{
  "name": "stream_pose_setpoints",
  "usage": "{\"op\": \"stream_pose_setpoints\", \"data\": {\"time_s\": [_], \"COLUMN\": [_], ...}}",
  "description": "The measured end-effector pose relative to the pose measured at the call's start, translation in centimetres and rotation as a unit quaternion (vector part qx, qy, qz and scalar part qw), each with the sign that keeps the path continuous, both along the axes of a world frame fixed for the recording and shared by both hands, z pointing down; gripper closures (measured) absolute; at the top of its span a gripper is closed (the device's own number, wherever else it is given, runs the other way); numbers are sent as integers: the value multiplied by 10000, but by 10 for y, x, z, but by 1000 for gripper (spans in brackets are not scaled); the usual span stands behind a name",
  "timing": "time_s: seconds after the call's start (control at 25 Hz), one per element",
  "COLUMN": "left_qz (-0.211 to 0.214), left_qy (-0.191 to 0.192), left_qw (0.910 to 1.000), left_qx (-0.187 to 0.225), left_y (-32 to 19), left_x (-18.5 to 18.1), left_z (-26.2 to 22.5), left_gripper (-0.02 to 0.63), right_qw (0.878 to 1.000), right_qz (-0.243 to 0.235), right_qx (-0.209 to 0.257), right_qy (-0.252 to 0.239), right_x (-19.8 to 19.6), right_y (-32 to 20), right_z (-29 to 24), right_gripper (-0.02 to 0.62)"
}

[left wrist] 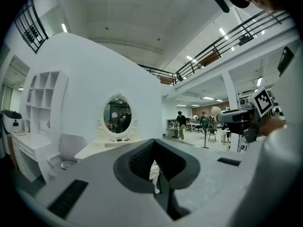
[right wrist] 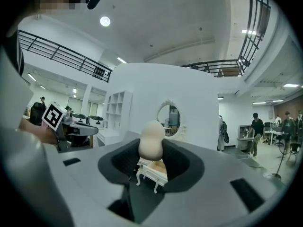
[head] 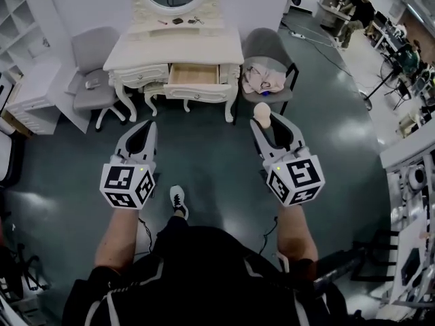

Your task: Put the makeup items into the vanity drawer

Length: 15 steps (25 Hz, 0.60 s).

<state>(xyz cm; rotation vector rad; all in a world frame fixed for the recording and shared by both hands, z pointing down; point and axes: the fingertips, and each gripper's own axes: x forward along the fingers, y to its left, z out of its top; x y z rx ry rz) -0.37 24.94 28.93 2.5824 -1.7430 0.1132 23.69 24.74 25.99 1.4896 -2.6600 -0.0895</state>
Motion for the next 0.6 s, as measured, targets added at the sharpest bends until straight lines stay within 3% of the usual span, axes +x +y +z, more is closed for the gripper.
{"op": "stream_pose_setpoints", "data": {"time_s": [0.6], "left_qz": [644], "left_qy": [169], "left_qw": [9976], "left_qx": [163], "left_y": [-179], "left_x": [-51], "left_z": [-10], "left_gripper": [603], "right_qw": [9978], "right_qz": [605], "right_qx": [12], "right_qy": [280], "right_x": [-53], "right_y": [-154], "right_z": [-9], "right_gripper": [442]}}
